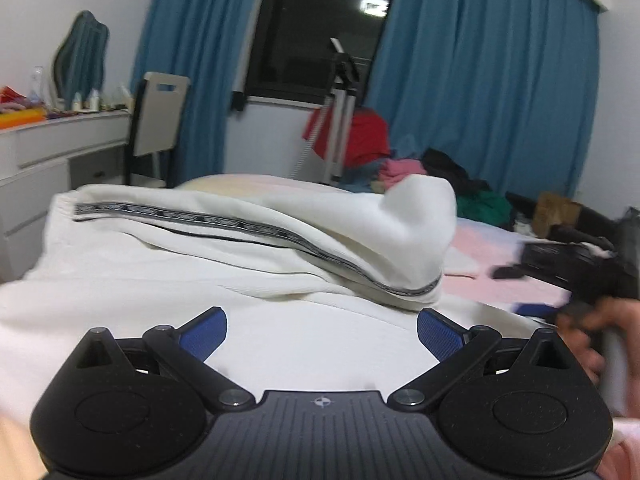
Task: Fold clothes
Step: 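Grasp the pant leg edge with the right gripper and pull it flat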
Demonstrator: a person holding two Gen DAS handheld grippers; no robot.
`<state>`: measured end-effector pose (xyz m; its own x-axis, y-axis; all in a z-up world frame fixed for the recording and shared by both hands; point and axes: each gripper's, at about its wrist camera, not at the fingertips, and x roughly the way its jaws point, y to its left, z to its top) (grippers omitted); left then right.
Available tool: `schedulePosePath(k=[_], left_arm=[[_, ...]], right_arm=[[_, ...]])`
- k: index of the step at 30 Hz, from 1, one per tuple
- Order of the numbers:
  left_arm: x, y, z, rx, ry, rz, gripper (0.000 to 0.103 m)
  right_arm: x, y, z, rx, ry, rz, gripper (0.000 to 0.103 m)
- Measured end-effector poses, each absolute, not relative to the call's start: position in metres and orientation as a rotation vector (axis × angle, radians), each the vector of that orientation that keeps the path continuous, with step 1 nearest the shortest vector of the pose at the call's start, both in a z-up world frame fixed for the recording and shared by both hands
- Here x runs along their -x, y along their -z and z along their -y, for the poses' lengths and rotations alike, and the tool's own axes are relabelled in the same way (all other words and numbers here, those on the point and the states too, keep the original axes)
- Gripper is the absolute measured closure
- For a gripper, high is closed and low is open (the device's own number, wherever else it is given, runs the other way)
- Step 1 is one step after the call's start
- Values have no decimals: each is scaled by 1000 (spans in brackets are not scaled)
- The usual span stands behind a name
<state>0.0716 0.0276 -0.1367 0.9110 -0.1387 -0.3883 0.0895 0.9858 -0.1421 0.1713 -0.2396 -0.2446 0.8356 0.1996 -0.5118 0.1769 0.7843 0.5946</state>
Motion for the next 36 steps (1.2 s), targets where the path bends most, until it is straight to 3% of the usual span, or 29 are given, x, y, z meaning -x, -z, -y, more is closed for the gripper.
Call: schedulePosePath(k=[4, 10, 11, 14, 17, 28, 36], left_arm=[[-83, 156, -27, 53, 132, -374, 1], [-112, 178, -48, 222, 181, -457, 1], [-117, 183, -50, 233, 177, -484, 1], [-128, 195, -63, 328, 167, -539, 1], [-128, 196, -65, 337, 171, -537, 1], [-122, 189, -59, 295, 152, -557, 1], [-122, 191, -54, 250, 141, -564, 1]], right_arm=[[-229, 259, 233, -756, 35, -596, 35], [-295, 271, 216, -741, 160, -547, 35], [-303, 269, 213, -722, 186, -534, 39], [-319, 264, 209, -676, 248, -528, 83], [-324, 254, 212, -642, 285, -538, 91], [-278, 168, 350, -418, 613, -371, 93], [-211, 226, 450, -346, 768, -480, 93]])
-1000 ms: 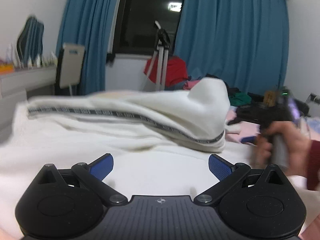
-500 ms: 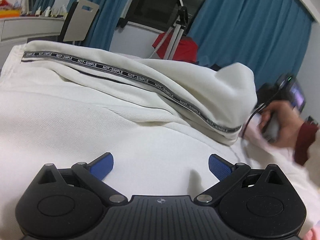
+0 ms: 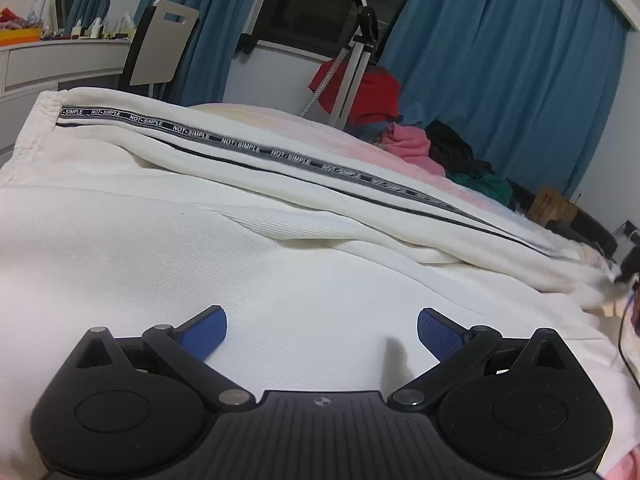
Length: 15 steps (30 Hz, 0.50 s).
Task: Fold clothes
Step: 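Grasp the pant leg edge with the right gripper and pull it flat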
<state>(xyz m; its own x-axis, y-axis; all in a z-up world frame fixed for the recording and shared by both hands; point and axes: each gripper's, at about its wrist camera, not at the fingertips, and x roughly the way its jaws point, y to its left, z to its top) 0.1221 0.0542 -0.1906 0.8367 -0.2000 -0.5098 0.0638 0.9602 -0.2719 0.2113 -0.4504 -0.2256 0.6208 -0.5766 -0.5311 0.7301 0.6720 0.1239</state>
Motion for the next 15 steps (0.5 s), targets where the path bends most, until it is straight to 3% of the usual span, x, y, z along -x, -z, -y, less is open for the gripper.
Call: schedulePosePath(k=[4, 10, 15], left_arm=[[-121, 189, -54, 230, 139, -565, 1], [-115, 172, -55, 197, 120, -521, 1], [-108, 159, -51, 86, 51, -447, 1]], right_arm=[[-201, 239, 451, -358, 750, -467, 93], [-206, 206, 466, -310, 694, -386, 93], [-191, 241, 475, -291, 690, -435, 92]])
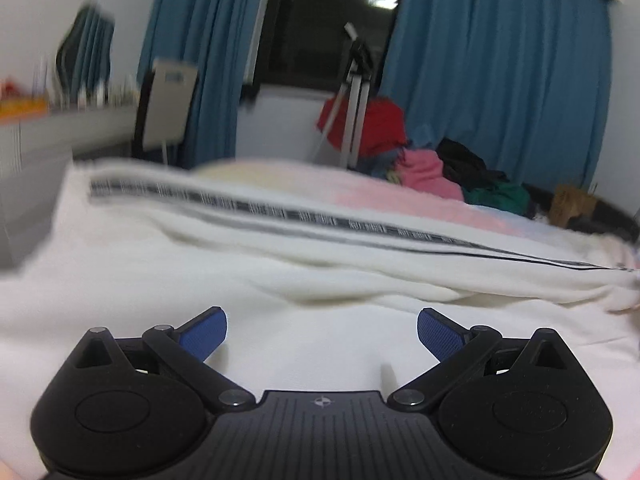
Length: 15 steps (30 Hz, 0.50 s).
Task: Fold clothes
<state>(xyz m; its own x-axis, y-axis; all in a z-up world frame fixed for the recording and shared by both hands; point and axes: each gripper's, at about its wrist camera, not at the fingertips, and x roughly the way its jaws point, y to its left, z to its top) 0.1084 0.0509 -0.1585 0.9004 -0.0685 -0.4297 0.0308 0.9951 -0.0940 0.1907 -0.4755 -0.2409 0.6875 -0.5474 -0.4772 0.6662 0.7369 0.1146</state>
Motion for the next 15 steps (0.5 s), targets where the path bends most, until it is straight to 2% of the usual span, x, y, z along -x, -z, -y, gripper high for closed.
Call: schedulePosePath(k=[5, 7, 9, 12, 15], left_arm=[[-108, 154, -45, 77, 59, -453, 1], [-105, 148, -39, 59, 64, -439, 1], [-101, 141, -33, 36, 68, -423, 1], [-89, 129, -25, -4, 78, -392, 1], [-76, 118, -18, -29, 102, -366, 1]], right_arm=[[-181, 276, 473, -338, 686, -504, 82], [-183, 272, 468, -310, 675, -528, 80], [-182, 259, 461, -263, 664, -541, 54], [-168, 233, 443, -194, 674, -486, 33], [-143, 207, 417, -189, 625, -413, 31]])
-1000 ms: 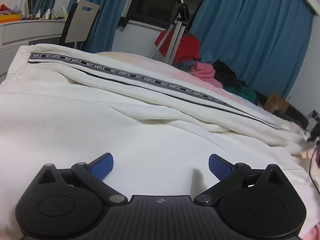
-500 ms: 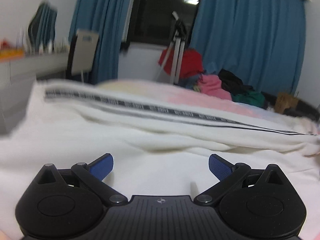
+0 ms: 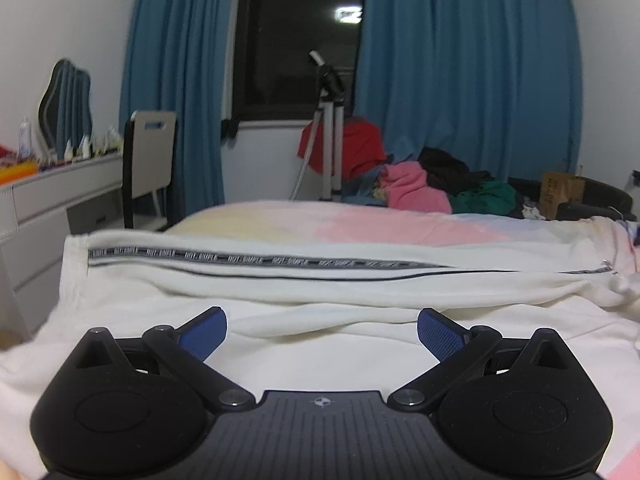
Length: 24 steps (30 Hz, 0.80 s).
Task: Fold clothes
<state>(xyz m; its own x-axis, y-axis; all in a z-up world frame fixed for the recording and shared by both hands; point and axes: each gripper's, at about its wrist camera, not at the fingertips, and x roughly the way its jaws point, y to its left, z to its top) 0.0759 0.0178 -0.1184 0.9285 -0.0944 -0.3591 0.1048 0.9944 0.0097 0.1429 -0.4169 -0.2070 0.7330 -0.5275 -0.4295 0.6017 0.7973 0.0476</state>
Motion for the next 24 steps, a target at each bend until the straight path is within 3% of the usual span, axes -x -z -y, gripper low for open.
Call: schedulePosePath(k=[13, 17, 24], left_arm=[[-11, 88, -19, 3, 191, -362, 1], [5, 78, -18, 15, 190, -361, 1], [21, 79, -3, 9, 193, -403, 1]], right_arm=[[0, 147, 252, -161, 189, -326, 31], [34, 140, 232, -143, 179, -250, 31], [42, 156, 228, -160, 174, -347, 31]])
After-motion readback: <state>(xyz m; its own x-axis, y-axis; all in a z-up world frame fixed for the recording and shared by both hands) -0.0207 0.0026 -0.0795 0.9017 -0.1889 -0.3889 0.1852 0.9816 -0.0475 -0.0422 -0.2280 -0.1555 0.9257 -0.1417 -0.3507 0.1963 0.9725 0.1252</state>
